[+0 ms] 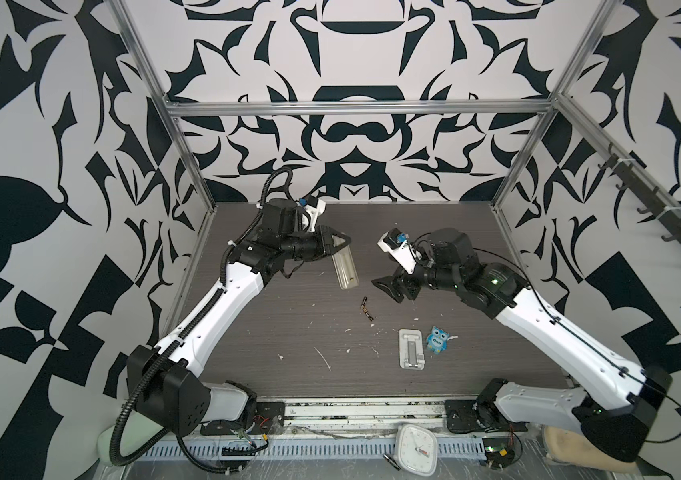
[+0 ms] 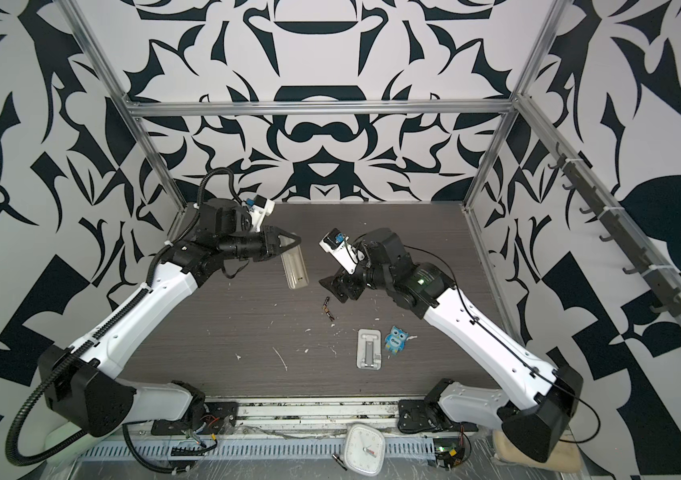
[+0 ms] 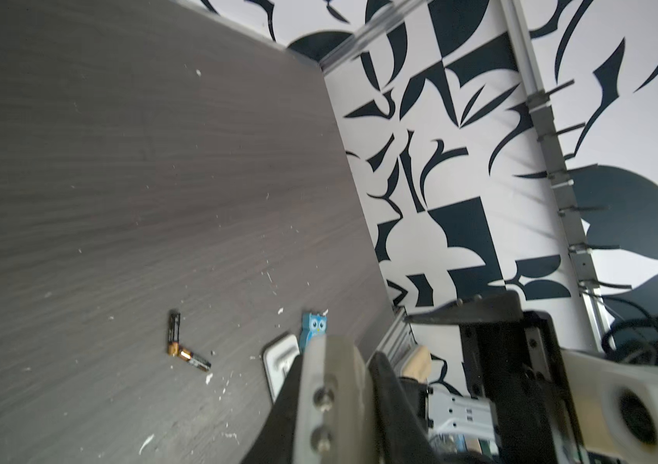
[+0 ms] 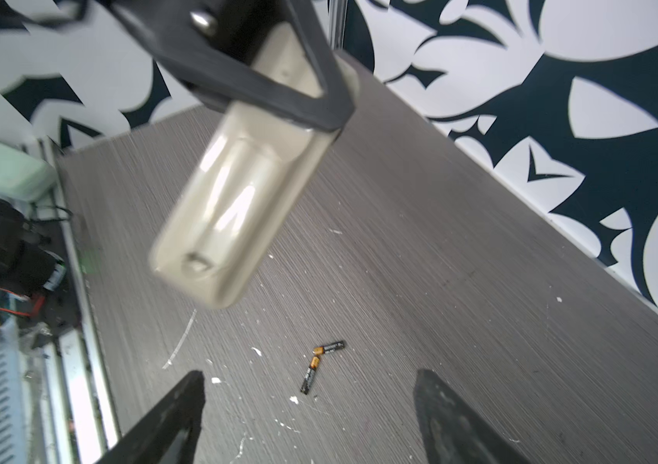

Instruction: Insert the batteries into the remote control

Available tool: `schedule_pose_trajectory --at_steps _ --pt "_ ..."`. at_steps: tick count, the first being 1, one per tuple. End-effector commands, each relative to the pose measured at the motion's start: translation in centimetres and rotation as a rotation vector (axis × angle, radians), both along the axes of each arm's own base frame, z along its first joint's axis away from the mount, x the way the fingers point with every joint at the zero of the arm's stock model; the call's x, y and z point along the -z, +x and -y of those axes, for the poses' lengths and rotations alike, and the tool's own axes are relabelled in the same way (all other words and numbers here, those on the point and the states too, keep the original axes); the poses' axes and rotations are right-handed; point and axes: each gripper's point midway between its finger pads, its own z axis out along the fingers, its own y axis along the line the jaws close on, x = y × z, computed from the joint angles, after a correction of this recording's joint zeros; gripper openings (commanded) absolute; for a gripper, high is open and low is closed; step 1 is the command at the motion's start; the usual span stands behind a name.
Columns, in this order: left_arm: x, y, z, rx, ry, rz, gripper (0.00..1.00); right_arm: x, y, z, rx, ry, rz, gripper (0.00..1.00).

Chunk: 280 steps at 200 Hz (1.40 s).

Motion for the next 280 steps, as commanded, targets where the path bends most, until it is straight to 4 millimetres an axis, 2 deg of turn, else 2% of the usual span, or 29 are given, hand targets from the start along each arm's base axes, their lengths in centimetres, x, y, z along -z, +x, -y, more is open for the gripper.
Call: schedule_pose_trajectory --at_steps 1,28,48,64,123,184,280 --pt "1.5 -2.3 -0.5 0.063 0.046 -0.061 0.05 -1.8 0.7 -0.9 -0.014 0.007 0.103 0.85" --pt "3.7 -2.3 -1.0 0.043 0.090 -0.111 0.05 0.5 -0.3 -2.4 -0.087 -0.095 0.109 0.87" --pt "5.5 -2.0 -1.3 0.024 0.134 -0.176 0.04 0.4 -0.5 -3.0 -0.099 -0.101 0.129 0.88" --pt "6.2 -2.0 -1.2 0.024 0.136 -0.202 0.04 0.6 -0.9 -3.3 -0.115 -0.108 0.133 0.89" --pt "6.8 -2.0 -1.2 0.020 0.140 -0.222 0.04 1.3 -2.1 -5.3 -0.173 -0.151 0.143 0.90" --pt "7.5 -2.1 -1.5 0.002 0.150 -0.242 0.03 2.3 -2.0 -6.6 -0.187 -0.198 0.140 0.91" --pt "8.0 -1.7 -1.4 -0.018 0.154 -0.267 0.03 3.2 -1.3 -7.2 -0.156 -0.268 0.140 0.90"
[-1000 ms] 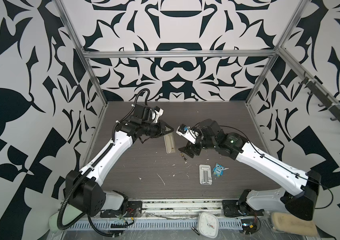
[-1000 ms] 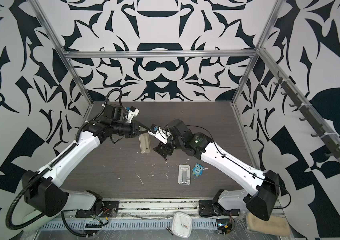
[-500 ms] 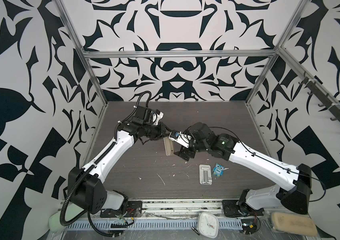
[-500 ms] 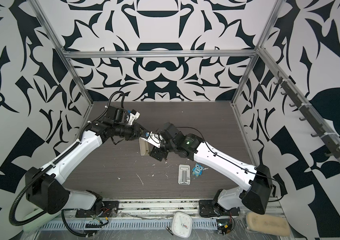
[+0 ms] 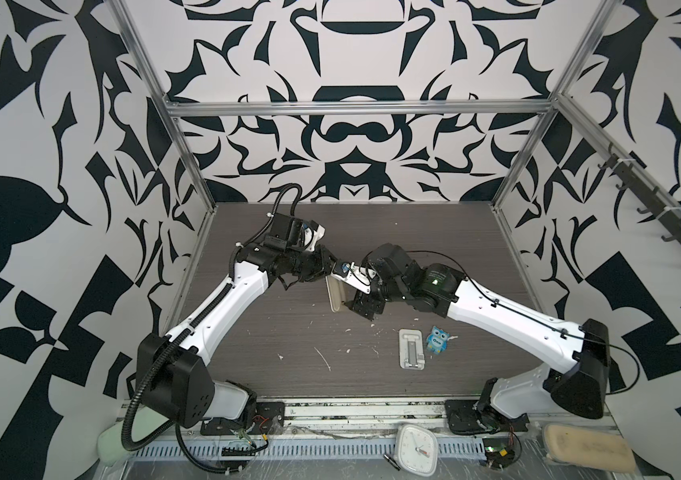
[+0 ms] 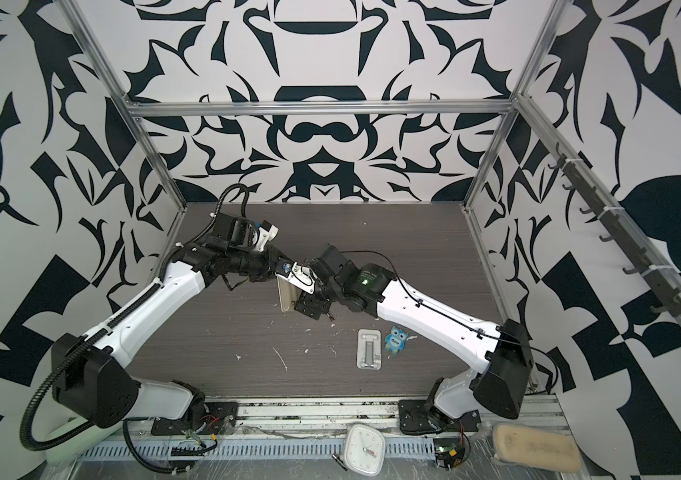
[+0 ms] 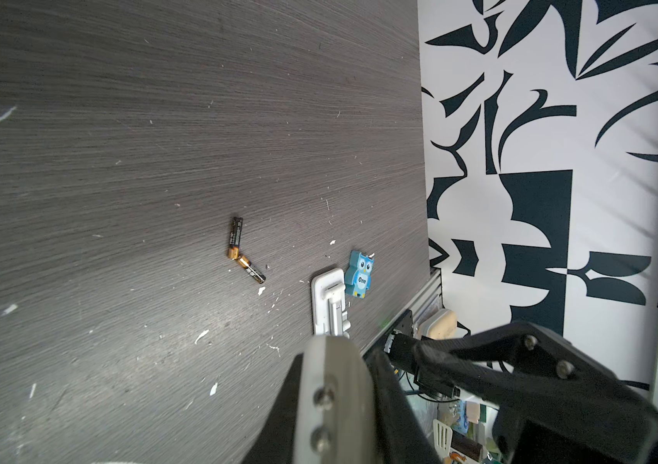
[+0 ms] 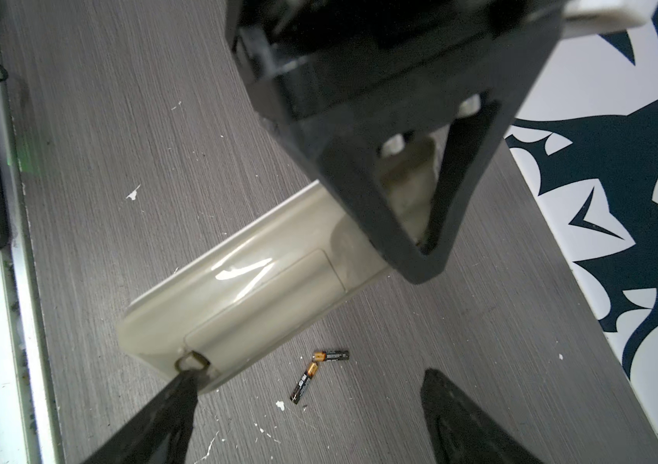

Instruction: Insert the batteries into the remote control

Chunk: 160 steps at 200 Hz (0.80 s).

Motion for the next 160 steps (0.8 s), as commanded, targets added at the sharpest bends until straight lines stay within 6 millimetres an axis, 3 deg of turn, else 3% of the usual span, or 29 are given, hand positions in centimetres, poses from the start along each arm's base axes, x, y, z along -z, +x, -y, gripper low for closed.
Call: schedule_pose_trajectory --at_steps 1,91,160 --pt "0.7 -0.2 0.0 -0.006 0.003 -0.047 0.03 -1.6 0.4 -0.4 0.011 0.017 0.038 0.91" --pt "0.2 0.8 0.9 -0.059 -0.015 -0.084 0.04 -0.7 1.4 0.2 0.066 -0.056 0.088 0.90" --pt "0.8 1.0 1.9 -0.086 -0.030 -0.107 0.04 -0.4 1.2 -0.1 0.066 -0.077 0.087 0.90"
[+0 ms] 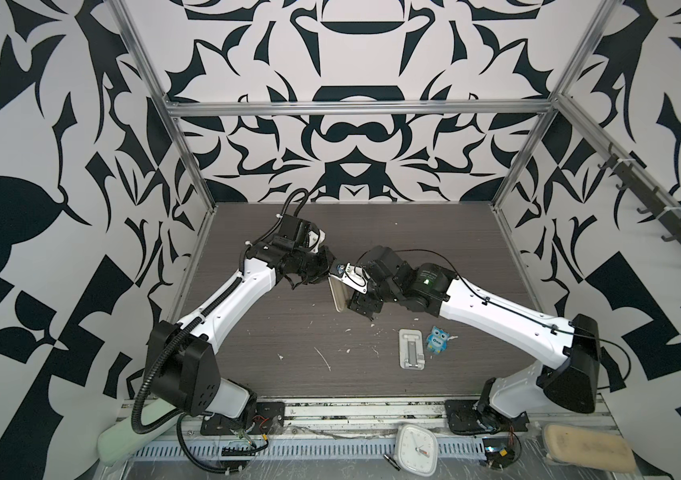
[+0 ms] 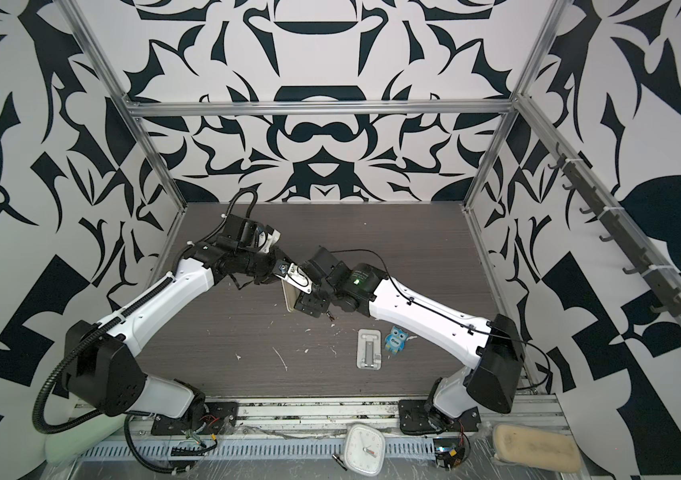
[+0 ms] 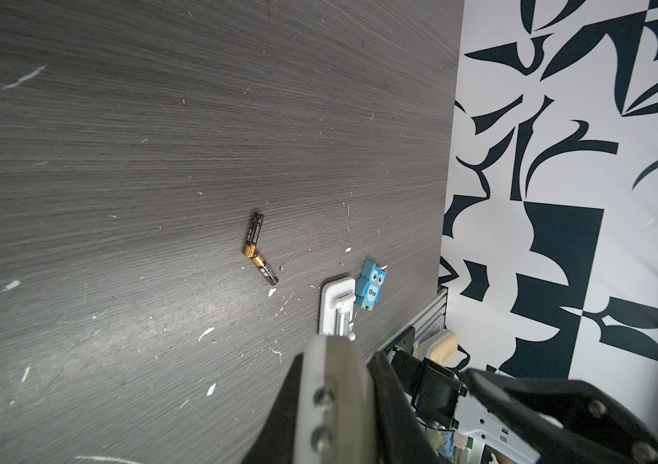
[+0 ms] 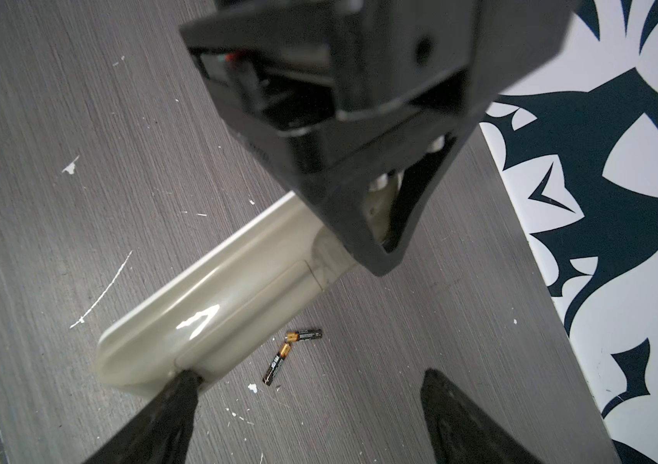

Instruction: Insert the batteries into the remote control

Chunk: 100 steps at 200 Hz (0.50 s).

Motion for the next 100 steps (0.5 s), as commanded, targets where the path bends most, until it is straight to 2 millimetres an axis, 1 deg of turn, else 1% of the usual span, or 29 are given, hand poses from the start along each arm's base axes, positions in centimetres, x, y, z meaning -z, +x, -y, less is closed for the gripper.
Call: schedule_pose_trajectory --at_steps 1,18,54,100 --pt "-1.6 0.1 1.3 -0.005 -0.068 -0.001 0.04 -1.3 0.0 -0.7 -0.006 0.028 0.030 0.90" --pt "-1.5 0.2 1.2 -0.007 -0.065 0.001 0.03 -1.0 -0.3 -0.5 -0.014 0.019 0.021 0.91" --pt "-1.1 -0.3 1.0 0.013 -0.042 -0.005 0.03 -0.3 -1.1 0.4 -0.037 -0.007 0.015 0.91" --pt "-0.8 -0.5 0.8 0.021 -0.029 -0.006 0.03 -0.1 -1.7 0.2 -0.056 0.000 0.003 0.92"
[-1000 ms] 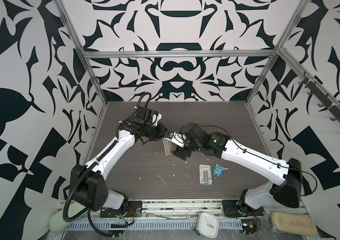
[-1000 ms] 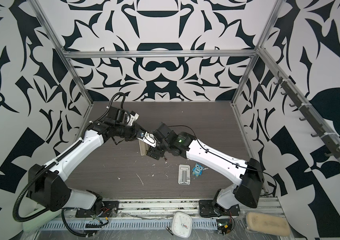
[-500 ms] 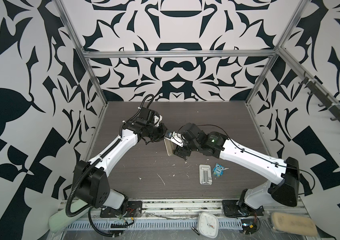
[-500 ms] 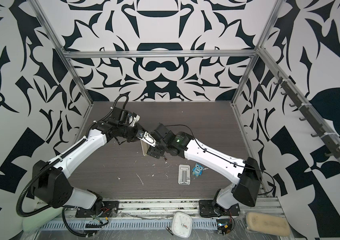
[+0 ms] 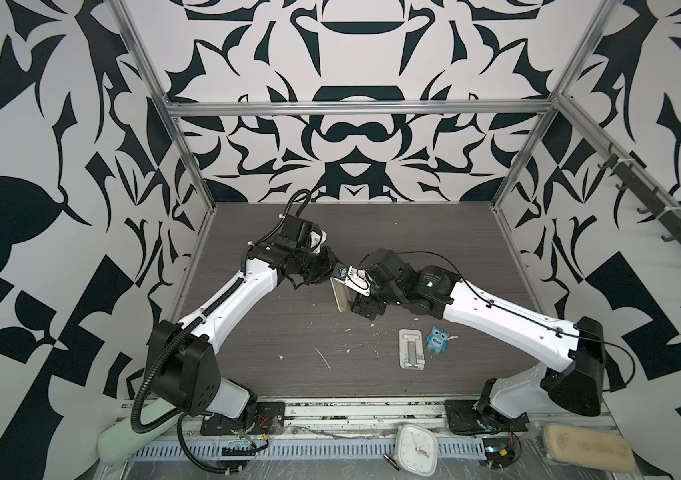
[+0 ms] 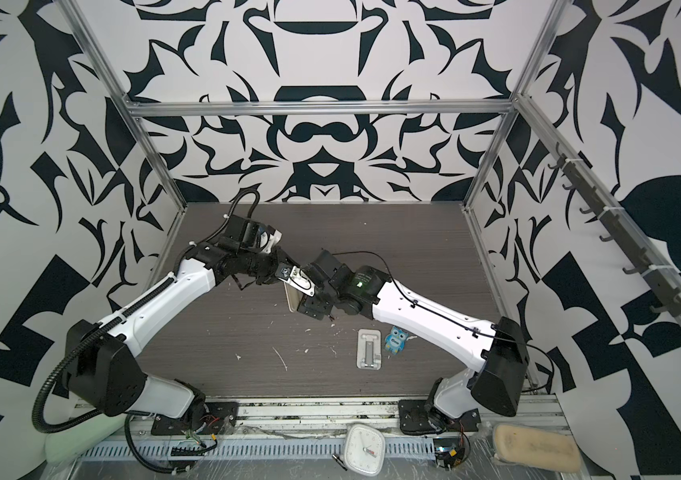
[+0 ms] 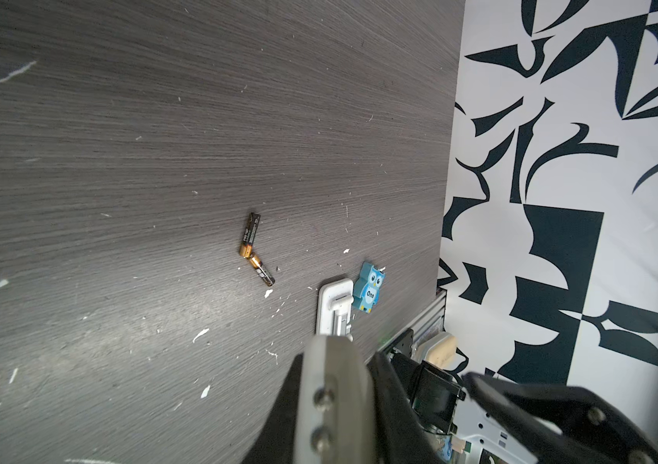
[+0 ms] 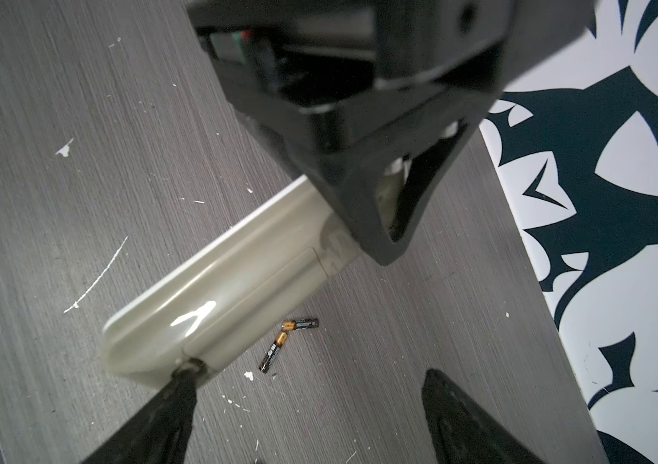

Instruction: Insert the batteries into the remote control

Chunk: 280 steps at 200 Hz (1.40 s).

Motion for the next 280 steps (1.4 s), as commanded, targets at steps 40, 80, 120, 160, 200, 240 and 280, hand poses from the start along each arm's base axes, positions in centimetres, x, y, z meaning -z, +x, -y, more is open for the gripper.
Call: schedule_pose_trajectory --at_steps 40,80,120,160,200,240,280 --pt "-0.9 -0.5 0.5 0.021 -0.031 -0.004 0.03 -0.3 -0.8 -0.7 -0.034 0.017 0.001 0.92" --pt "-1.0 -0.3 0.9 0.010 -0.058 -0.009 0.03 -0.4 0.2 -1.2 -0.011 0.009 0.018 0.92" --pt "-1.7 0.1 1.9 -0.001 -0.092 0.002 0.03 0.0 0.5 -0.7 0.019 -0.005 0.030 0.92" --pt "-1.7 -0.1 2.3 0.003 -0.102 -0.009 0.03 -0.3 1.6 -0.2 0.070 -0.013 0.082 0.91" --pt "-1.8 -0.6 2.3 0.013 -0.113 -0.020 0.03 -0.5 2.4 0.3 0.106 -0.029 0.127 0.91" --pt "-1.1 -0.7 2.2 0.011 -0.093 -0.036 0.03 -1.3 3.3 0.6 0.141 -0.034 0.178 0.88" --pt "-0.3 -0.8 2.2 0.020 -0.045 -0.051 0.03 -2.1 4.6 1.6 0.210 -0.066 0.245 0.84"
